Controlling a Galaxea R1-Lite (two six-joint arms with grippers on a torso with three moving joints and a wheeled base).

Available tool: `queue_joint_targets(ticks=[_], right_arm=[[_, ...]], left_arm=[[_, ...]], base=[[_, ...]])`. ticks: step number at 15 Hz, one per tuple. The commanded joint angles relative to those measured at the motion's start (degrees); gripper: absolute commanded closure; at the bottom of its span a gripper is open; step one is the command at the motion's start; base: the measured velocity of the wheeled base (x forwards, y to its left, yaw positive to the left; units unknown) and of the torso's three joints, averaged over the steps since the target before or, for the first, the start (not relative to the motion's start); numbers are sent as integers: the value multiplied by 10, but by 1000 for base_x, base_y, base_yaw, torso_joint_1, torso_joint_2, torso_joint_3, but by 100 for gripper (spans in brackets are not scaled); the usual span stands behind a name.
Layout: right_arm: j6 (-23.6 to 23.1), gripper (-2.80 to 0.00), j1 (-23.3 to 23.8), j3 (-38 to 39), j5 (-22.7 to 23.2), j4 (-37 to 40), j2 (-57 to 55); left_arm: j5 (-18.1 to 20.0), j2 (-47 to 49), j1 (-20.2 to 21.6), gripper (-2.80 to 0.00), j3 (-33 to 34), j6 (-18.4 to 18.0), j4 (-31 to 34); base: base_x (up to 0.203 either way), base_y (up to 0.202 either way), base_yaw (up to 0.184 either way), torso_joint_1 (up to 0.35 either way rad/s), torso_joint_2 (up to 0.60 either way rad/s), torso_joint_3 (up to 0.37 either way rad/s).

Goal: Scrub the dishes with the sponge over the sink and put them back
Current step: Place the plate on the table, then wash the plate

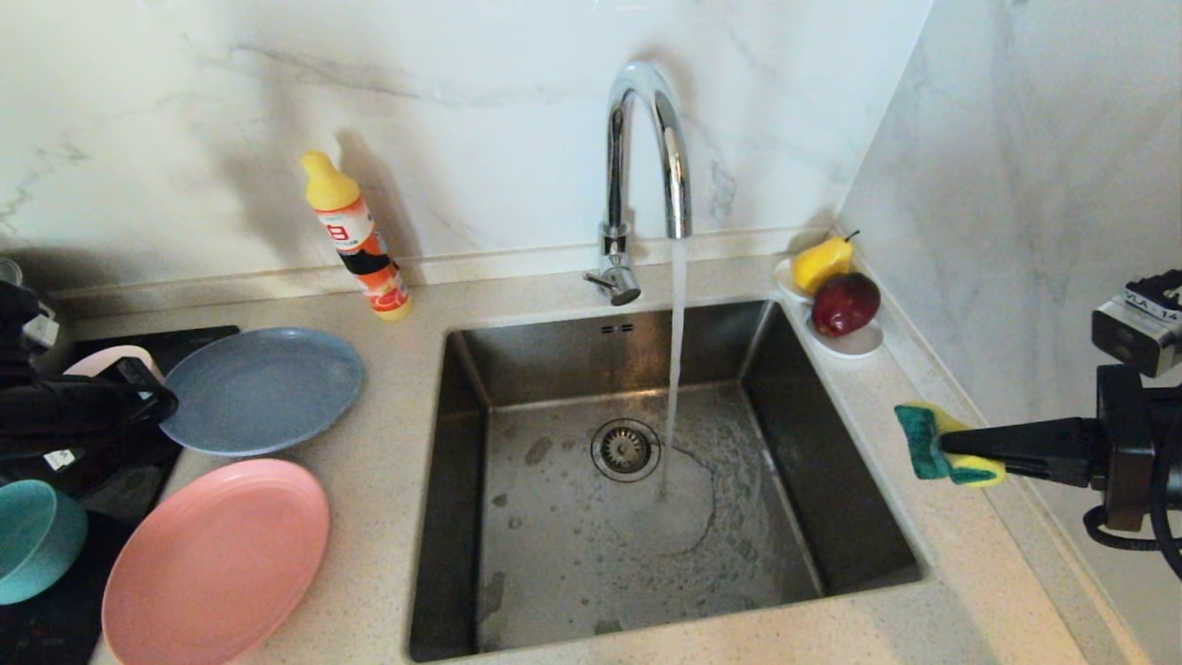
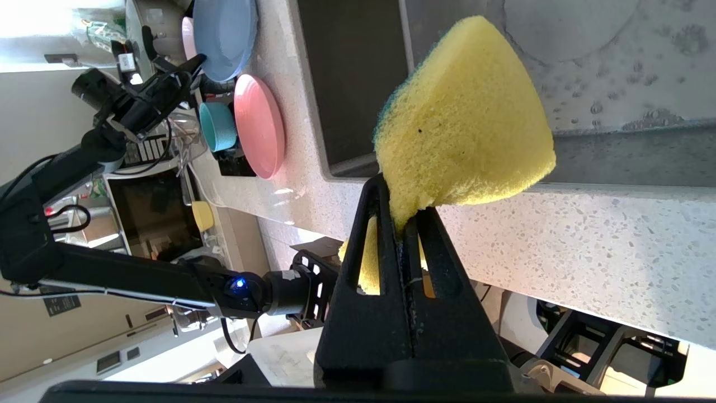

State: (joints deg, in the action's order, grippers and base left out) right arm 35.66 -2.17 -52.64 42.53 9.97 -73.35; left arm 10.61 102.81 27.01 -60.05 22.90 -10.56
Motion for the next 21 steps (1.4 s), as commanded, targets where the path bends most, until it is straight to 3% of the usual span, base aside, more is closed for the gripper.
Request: queue_joint_targets(ticks=[1, 6, 8, 10, 11, 13, 15, 18, 21], right_arm=[[2, 0, 0, -1, 3, 0, -2], [2, 0, 0, -2, 3, 0, 0], [2, 0, 0, -2, 2, 0, -6], [1, 0, 0, 3, 1, 0, -16], [1, 0, 1, 5, 1, 0, -21], [0, 0, 1, 4, 1, 0, -27], [-5, 0, 1, 5, 1, 0, -26], [-6, 0, 1, 6, 1, 0, -28], [-7, 0, 1, 12, 0, 0, -36]], left_arm=[[0, 5, 4, -280, -3, 0, 1], [2, -19, 8, -280, -11, 4, 13], [0, -57, 8, -280, -12, -11, 73], [0, -100, 8, -280, -7, -53, 167], [-1, -119, 11, 0, -4, -69, 201], [-5, -148, 18, 0, 8, -130, 292], [-35, -157, 21, 0, 26, -184, 359], [-70, -156, 22, 0, 69, -183, 358], [-71, -144, 31, 0, 104, -184, 323]], base=[[0, 0, 0, 0, 0, 0], [0, 0, 0, 0, 0, 0], [0, 0, 0, 0, 0, 0], [0, 0, 0, 0, 0, 0], [0, 0, 0, 0, 0, 0], [0, 0, 0, 0, 0, 0], [0, 0, 0, 0, 0, 0], [0, 0, 0, 0, 0, 0], [0, 0, 0, 0, 0, 0]])
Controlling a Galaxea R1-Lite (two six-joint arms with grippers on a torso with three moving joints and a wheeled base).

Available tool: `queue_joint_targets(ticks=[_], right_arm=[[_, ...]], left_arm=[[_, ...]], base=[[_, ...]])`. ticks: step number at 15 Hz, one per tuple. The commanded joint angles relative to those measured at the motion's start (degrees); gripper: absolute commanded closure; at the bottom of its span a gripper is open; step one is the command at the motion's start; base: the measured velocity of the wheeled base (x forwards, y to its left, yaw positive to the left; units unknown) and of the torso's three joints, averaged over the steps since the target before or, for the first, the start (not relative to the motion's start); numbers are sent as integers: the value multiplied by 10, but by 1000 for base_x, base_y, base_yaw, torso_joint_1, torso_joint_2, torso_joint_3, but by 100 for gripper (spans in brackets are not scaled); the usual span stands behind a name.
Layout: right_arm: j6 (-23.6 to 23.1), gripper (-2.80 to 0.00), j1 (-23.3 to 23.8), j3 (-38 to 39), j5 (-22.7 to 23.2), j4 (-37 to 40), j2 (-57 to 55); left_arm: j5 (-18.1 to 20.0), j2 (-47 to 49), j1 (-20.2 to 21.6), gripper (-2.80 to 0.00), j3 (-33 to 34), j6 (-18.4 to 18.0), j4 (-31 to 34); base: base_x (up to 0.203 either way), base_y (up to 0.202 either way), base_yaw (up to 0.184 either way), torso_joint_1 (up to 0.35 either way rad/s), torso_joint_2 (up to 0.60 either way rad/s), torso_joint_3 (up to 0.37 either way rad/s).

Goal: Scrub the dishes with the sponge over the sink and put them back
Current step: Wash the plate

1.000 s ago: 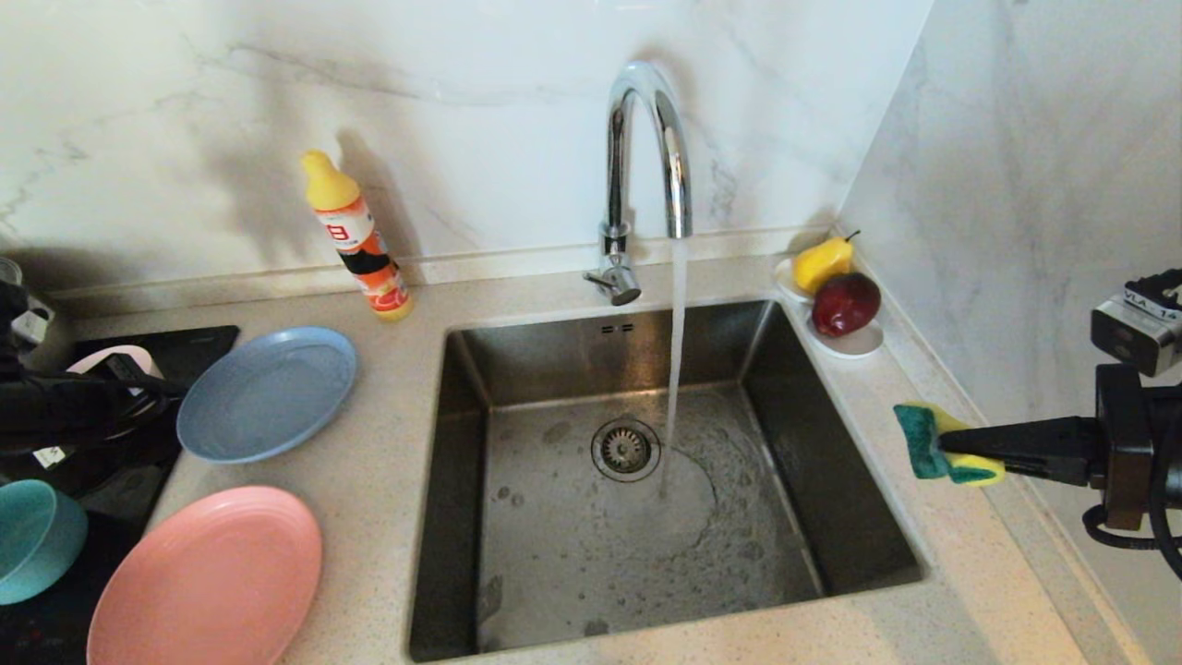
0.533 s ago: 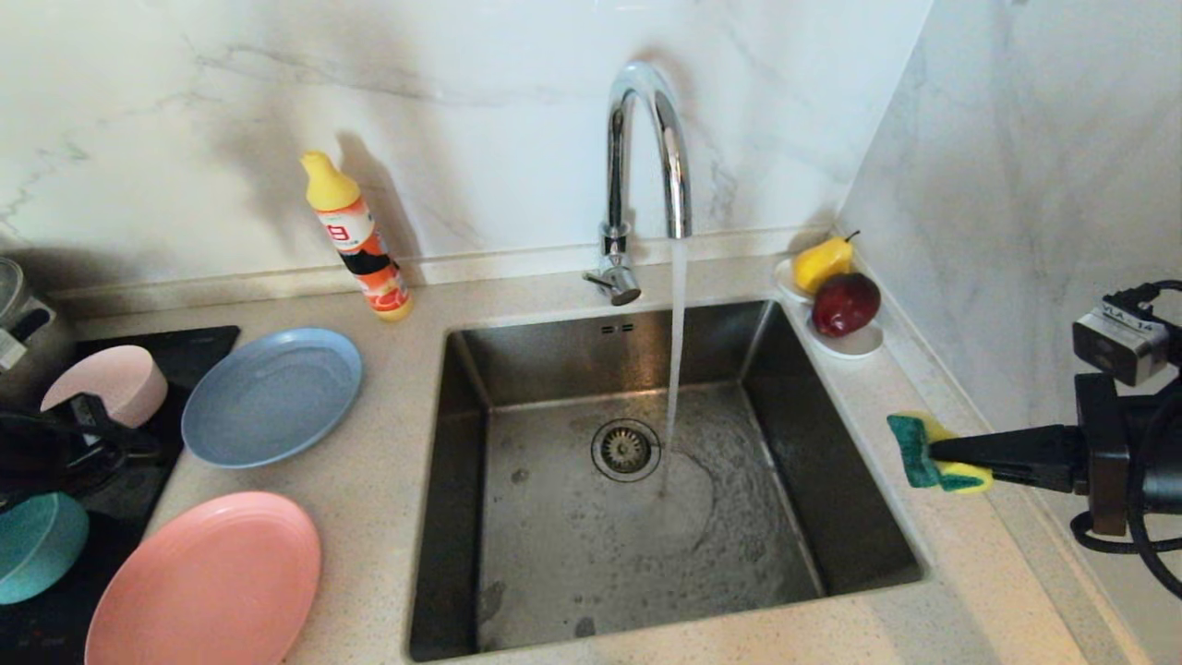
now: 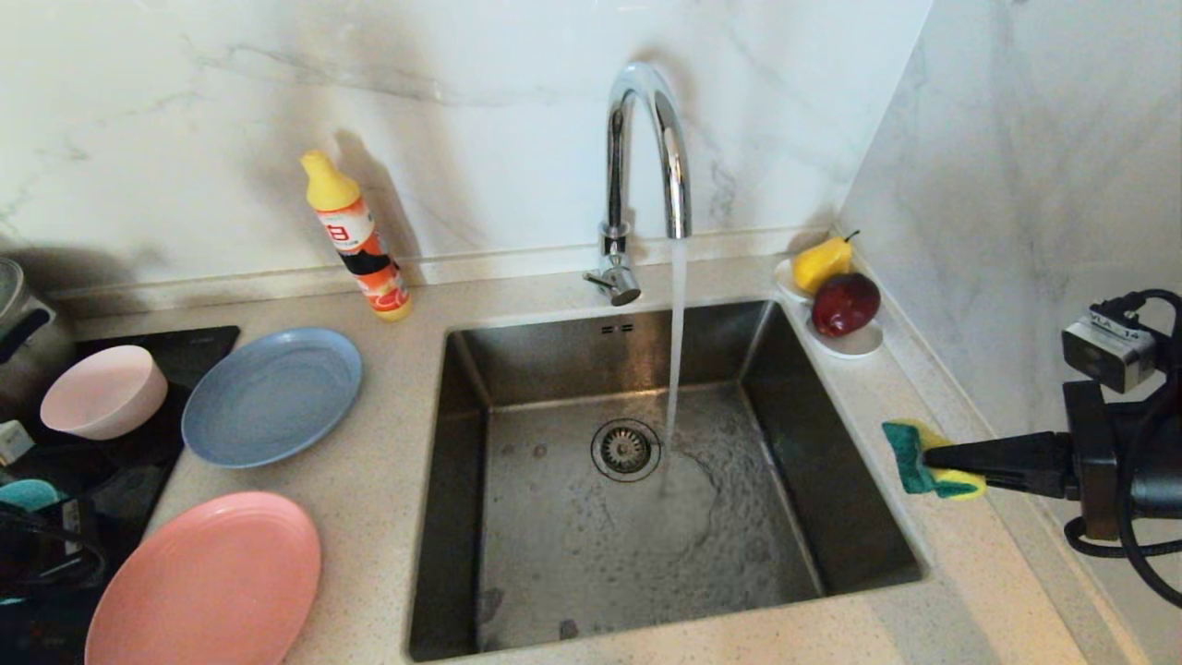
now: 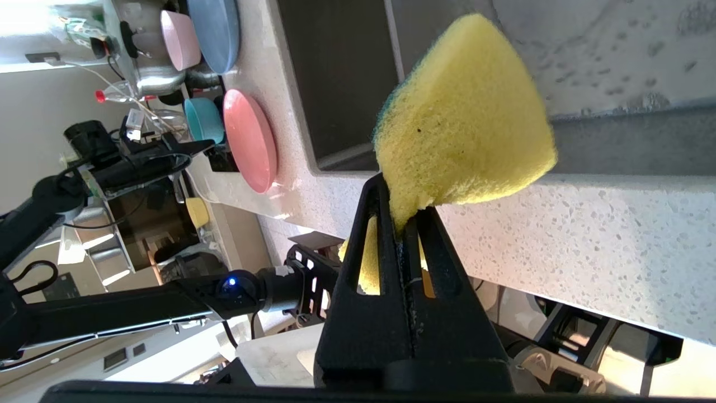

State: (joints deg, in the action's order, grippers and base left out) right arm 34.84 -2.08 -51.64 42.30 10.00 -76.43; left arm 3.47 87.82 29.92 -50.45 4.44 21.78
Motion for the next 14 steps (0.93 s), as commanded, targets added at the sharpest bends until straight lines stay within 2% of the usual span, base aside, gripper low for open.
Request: queue_joint_targets(ticks=[1, 7, 12, 14], right_arm=[[1, 0, 0, 3, 1, 0, -8], [1, 0, 0, 3, 1, -1, -12], [1, 0, 0, 9, 2, 0, -12], [1, 0, 0, 11, 2, -1, -12]], left_arm=[[2, 15, 6, -280, 11, 1, -7], [59, 69, 25, -280, 21, 4, -15], [80, 86, 26, -280, 43, 20, -80], [131, 90, 26, -280, 46, 39, -88]], base=[[0, 0, 0, 0, 0, 0], [0, 0, 0, 0, 0, 0], [0, 0, 0, 0, 0, 0], [0, 0, 0, 0, 0, 0]])
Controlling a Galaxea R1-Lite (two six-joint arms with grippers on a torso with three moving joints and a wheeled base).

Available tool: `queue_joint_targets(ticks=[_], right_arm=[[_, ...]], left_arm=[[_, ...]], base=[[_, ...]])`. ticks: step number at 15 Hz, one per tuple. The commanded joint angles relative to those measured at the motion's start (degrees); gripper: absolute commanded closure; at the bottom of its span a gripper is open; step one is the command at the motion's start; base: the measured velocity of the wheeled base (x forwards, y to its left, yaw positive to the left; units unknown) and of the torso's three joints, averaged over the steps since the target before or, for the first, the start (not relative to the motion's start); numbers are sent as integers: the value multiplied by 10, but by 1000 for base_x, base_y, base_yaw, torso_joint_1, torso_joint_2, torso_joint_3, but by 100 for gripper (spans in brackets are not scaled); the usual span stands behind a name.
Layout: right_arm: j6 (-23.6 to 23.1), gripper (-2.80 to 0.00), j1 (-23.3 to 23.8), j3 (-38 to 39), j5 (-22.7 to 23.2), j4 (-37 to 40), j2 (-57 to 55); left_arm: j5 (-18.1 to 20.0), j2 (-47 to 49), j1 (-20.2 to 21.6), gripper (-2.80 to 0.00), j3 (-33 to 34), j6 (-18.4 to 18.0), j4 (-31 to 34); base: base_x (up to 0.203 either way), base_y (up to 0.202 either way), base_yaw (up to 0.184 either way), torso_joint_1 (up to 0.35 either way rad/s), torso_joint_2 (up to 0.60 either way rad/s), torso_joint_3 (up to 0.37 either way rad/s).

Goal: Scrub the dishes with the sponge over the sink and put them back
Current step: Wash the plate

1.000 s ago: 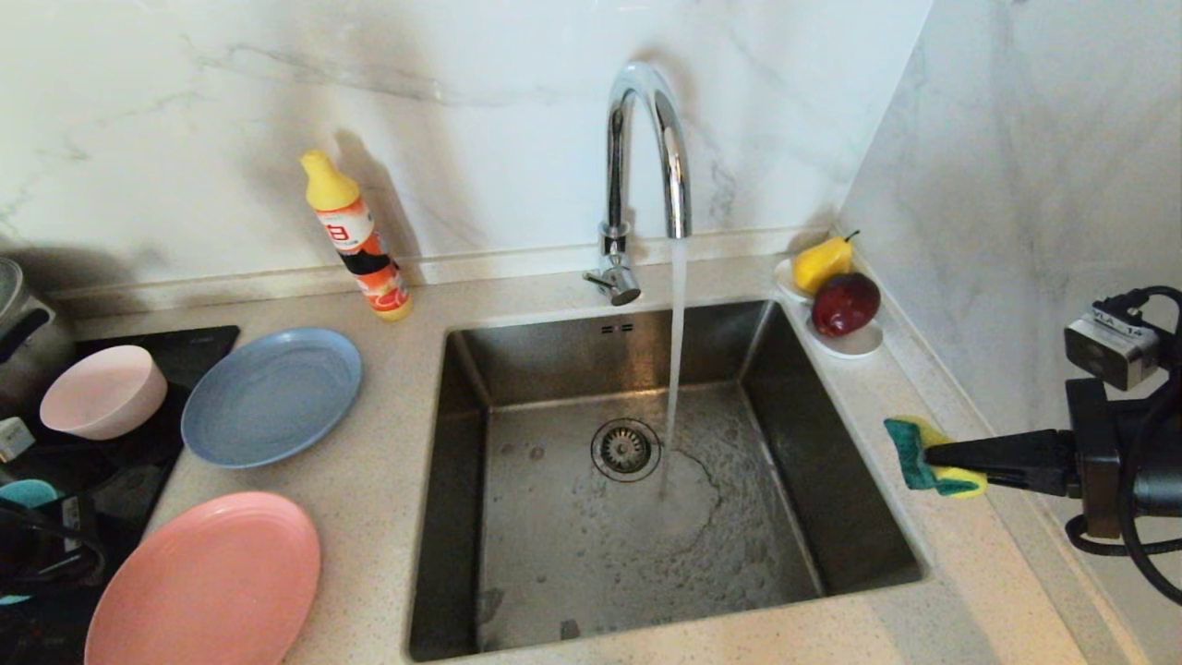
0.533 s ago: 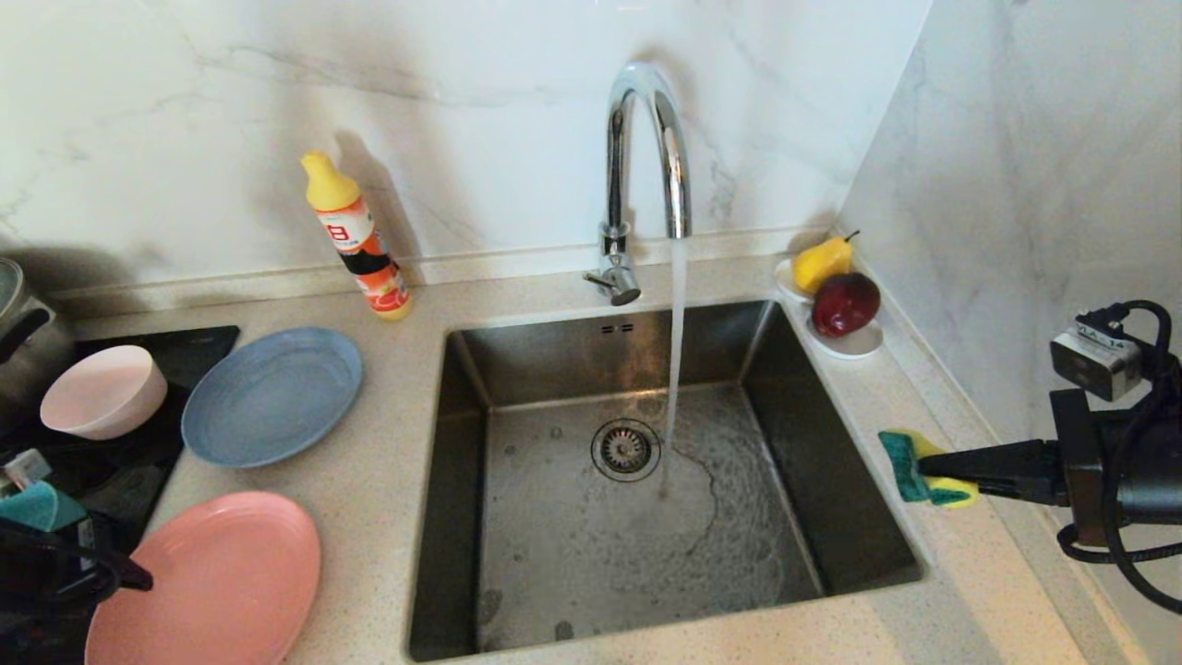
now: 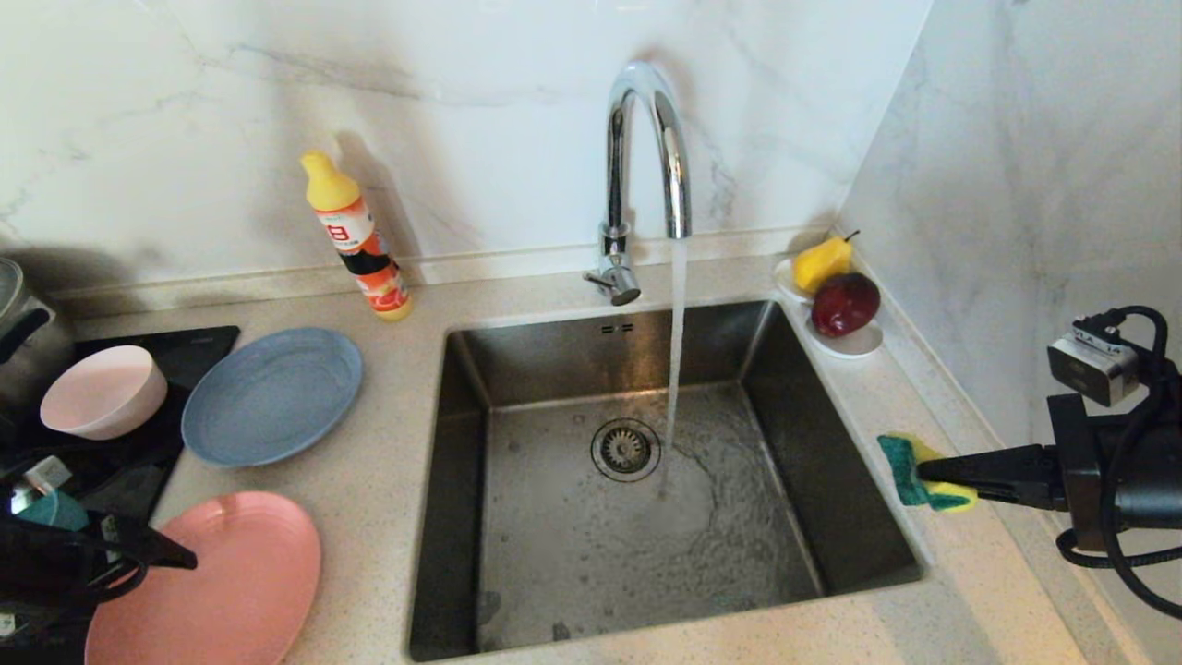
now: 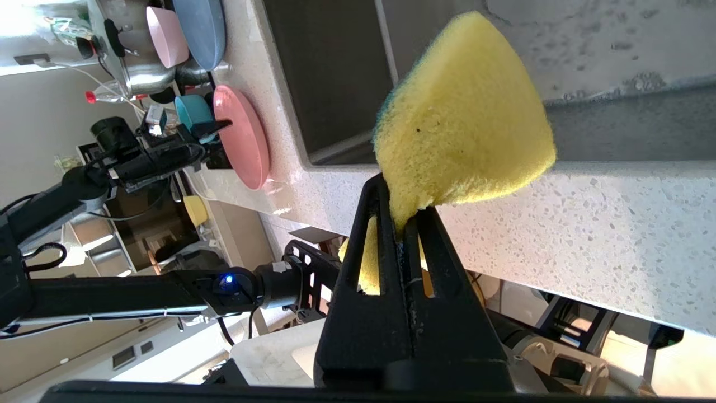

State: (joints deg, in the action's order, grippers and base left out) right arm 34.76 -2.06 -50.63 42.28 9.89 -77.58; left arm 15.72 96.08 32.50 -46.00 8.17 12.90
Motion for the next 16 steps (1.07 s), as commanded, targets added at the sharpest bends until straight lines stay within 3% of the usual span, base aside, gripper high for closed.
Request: queue_joint_targets(ticks=[1, 8, 9, 16], right_arm=[[2, 0, 0, 2, 3, 0, 0], [3, 0, 0, 4, 3, -13, -3], [3, 0, 0, 4, 3, -14, -4], [3, 0, 0, 5, 2, -15, -9]], left_arm=[[20, 10, 0, -280, 3, 4, 0], [23, 22, 0, -280, 5, 4, -23], [22, 23, 0, 0, 6, 4, -23], [19, 18, 0, 0, 10, -5, -19]], base=[[0, 0, 0, 0, 0, 0], [0, 0, 0, 0, 0, 0], [0, 0, 0, 0, 0, 0], [0, 0, 0, 0, 0, 0]])
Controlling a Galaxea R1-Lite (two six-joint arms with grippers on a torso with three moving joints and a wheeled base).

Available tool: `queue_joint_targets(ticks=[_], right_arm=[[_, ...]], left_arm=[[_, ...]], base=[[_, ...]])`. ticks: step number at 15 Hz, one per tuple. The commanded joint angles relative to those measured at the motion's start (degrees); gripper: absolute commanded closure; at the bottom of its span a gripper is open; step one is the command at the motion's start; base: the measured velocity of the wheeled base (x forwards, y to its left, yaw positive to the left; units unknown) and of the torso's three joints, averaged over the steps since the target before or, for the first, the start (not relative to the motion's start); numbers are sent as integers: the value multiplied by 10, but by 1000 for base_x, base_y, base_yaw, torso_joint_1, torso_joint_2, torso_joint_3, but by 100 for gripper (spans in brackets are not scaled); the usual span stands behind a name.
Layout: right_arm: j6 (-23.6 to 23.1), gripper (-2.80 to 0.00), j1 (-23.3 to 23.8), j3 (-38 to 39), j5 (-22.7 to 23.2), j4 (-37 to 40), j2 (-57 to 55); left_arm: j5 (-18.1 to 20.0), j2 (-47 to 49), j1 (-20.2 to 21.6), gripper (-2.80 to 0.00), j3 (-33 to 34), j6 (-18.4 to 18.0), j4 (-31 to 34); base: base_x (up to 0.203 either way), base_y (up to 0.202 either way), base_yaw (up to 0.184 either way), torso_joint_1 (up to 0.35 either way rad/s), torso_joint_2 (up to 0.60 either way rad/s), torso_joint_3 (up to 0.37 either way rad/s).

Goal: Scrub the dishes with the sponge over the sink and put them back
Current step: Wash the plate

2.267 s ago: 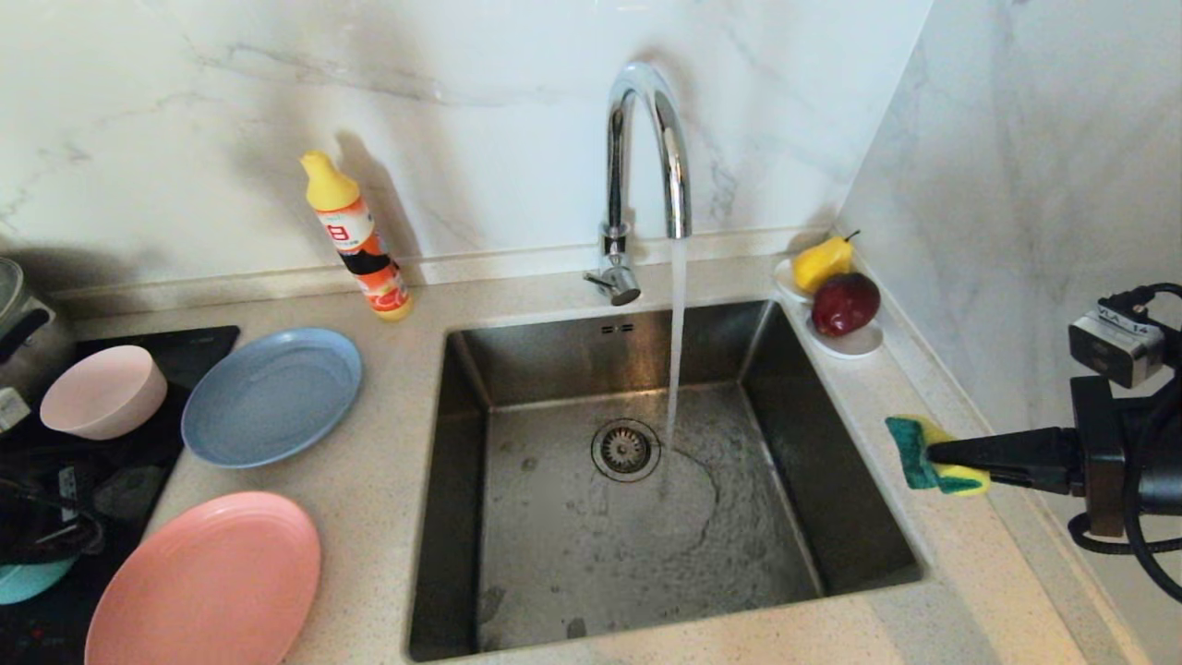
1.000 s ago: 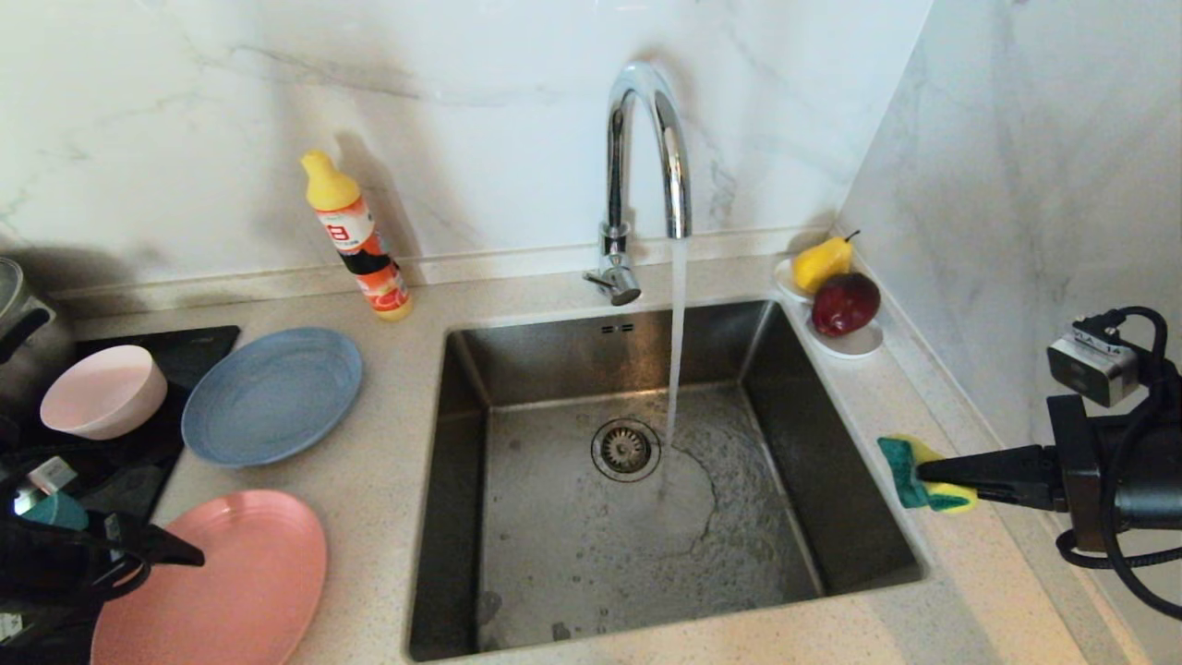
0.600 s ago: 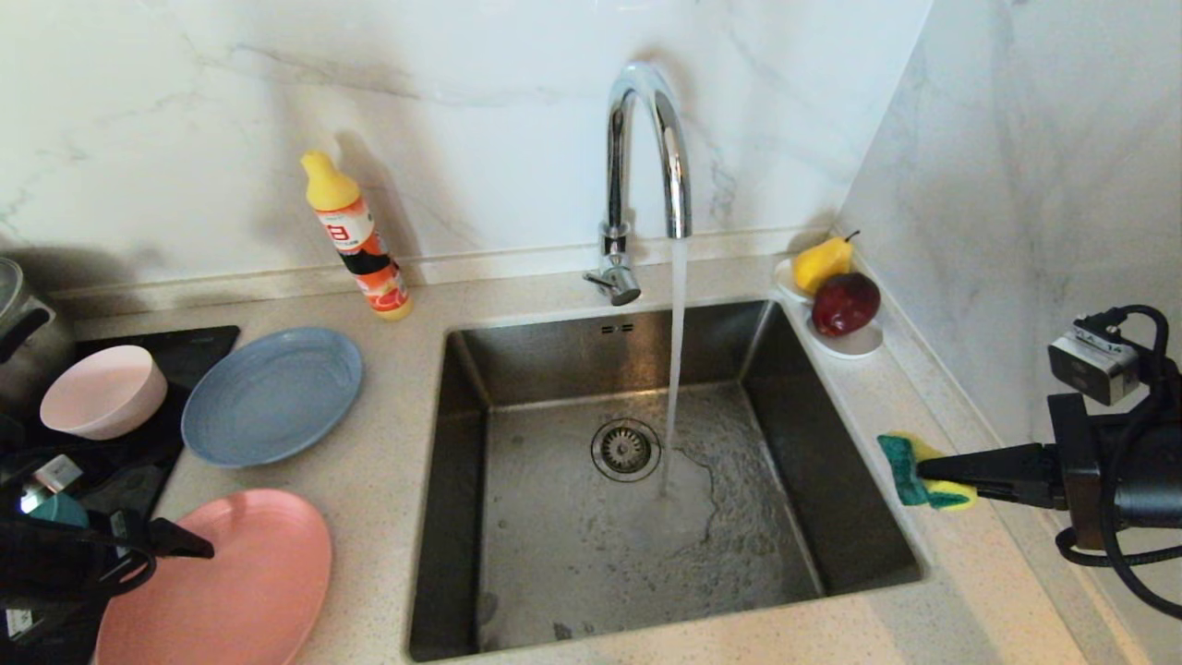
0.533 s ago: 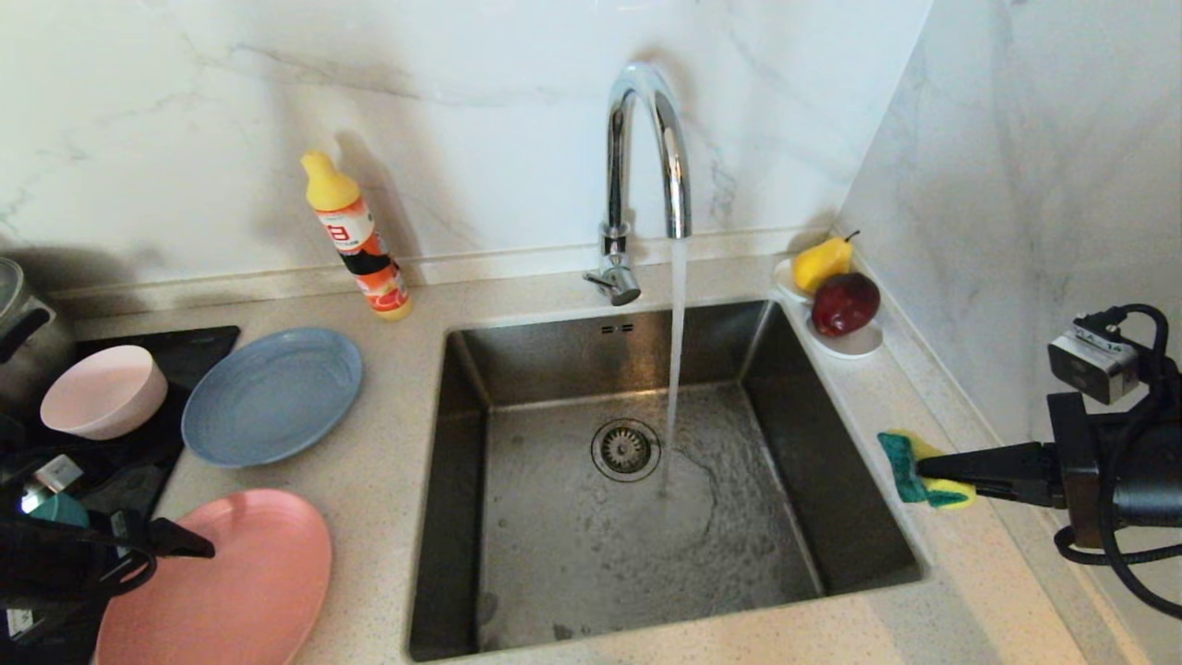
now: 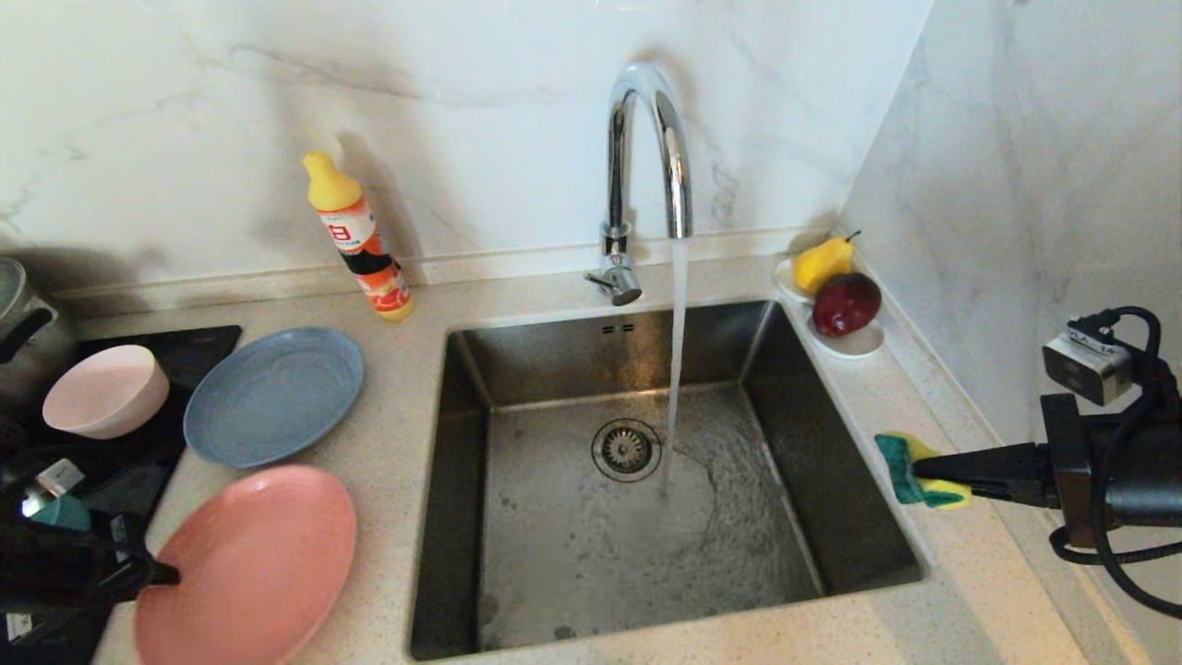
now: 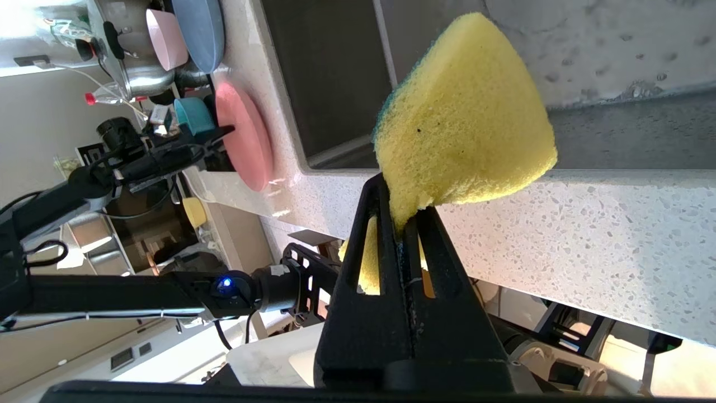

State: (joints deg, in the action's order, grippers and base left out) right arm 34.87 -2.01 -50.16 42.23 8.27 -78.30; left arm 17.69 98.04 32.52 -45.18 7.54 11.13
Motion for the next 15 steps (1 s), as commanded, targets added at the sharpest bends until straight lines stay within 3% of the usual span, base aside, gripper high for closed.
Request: queue_joint_targets(ticks=[1, 7, 11, 15], right_arm=[[2, 0, 0, 0, 2, 1, -2], [1, 0, 0, 2, 4, 0, -6], [1, 0, 0, 2, 5, -8, -13], [2, 0, -2, 1, 6, -8, -10]], left_arm=[[-1, -7, 3, 0, 5, -9, 0], [2, -61, 17, 0, -1, -39, 27], [50, -149, 16, 0, -20, -41, 79], [106, -247, 6, 0, -40, -96, 187]], base=[[0, 0, 0, 0, 0, 0], [0, 0, 0, 0, 0, 0], [0, 0, 0, 0, 0, 0], [0, 0, 0, 0, 0, 0]])
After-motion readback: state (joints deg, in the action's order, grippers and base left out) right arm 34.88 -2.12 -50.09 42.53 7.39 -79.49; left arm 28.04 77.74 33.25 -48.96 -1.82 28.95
